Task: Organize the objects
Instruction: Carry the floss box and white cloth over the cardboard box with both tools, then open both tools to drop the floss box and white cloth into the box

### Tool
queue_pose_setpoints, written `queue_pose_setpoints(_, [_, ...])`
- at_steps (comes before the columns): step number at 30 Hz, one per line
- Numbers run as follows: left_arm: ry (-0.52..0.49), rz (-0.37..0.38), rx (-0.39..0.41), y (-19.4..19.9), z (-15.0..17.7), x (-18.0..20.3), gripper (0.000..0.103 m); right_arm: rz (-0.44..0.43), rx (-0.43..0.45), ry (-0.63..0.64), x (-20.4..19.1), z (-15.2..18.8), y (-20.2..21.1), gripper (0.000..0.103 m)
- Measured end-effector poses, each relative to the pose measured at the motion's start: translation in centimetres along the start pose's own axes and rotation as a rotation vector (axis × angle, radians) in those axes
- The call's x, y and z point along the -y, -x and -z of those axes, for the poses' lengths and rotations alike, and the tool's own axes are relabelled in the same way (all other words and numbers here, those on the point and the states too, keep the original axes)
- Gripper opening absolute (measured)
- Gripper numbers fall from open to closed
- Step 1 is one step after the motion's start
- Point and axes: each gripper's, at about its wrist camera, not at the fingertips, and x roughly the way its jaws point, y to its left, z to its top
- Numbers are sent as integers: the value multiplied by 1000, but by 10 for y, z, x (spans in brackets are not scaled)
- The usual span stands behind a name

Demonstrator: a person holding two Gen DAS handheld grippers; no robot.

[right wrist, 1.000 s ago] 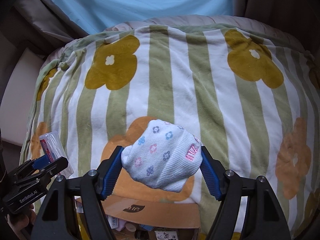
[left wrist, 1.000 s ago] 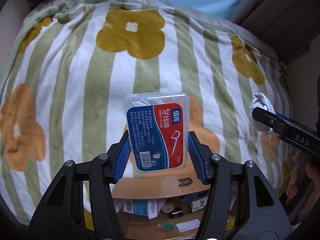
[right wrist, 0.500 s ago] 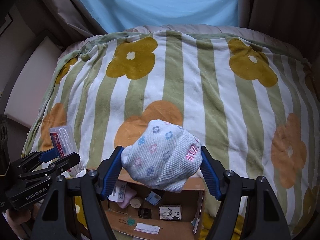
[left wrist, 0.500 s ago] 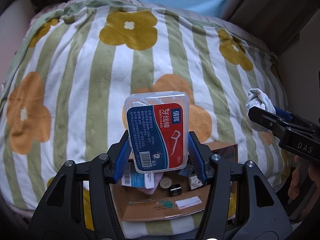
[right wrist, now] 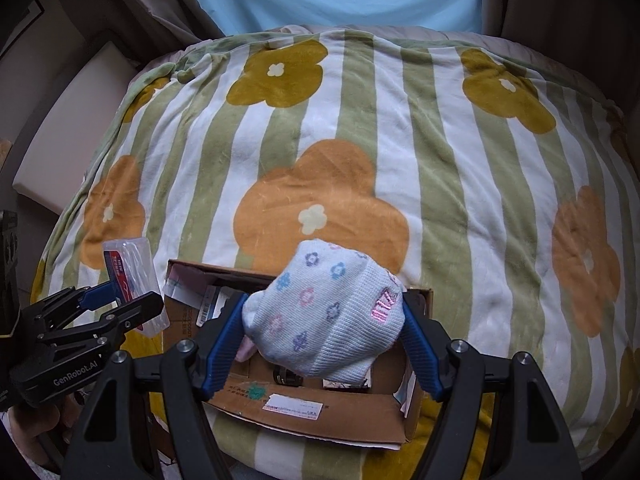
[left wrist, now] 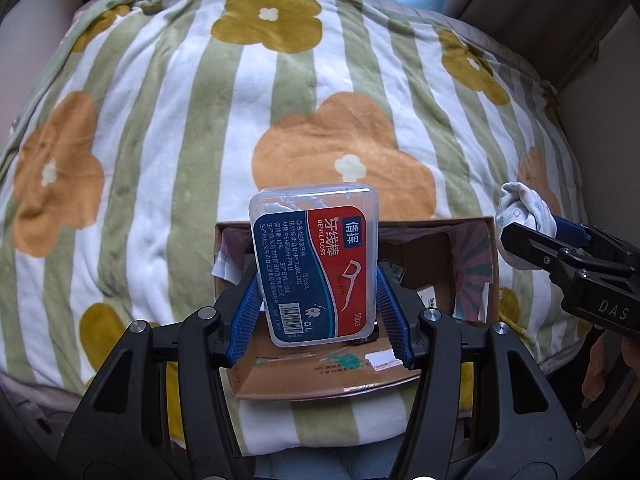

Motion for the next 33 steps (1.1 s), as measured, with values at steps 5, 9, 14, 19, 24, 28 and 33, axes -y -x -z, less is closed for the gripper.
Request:
queue_pose_setpoints(5, [-5, -2, -14, -19, 18, -3, 52, 3, -19, 33, -4, 26, -23, 70])
queue_pose_setpoints(9, [-12, -7, -20, -34, 27, -5, 52, 18, -29, 46, -4, 44, -41, 70])
queue_pose_setpoints(14, [-7, -7, -25, -50, 34, -9, 52, 11, -48, 22, 4, 56, -61, 70])
queue_pose_setpoints(19, [-16, -15, -25, -59, 33, -8, 52, 13, -42, 20, 8, 56, -68, 70])
queue_pose_setpoints(24, [-28, -24, -15, -62, 29, -6, 52, 26, -40, 24, 9, 51, -74, 70])
queue_pose_setpoints(28, [-38, -31, 2, -63, 26, -5, 52, 34, -37, 17, 12, 48, -75, 70])
queue_pose_setpoints(33, [-53, -50, 31, -61, 27, -2, 103, 75, -27, 13, 13, 45, -77, 78])
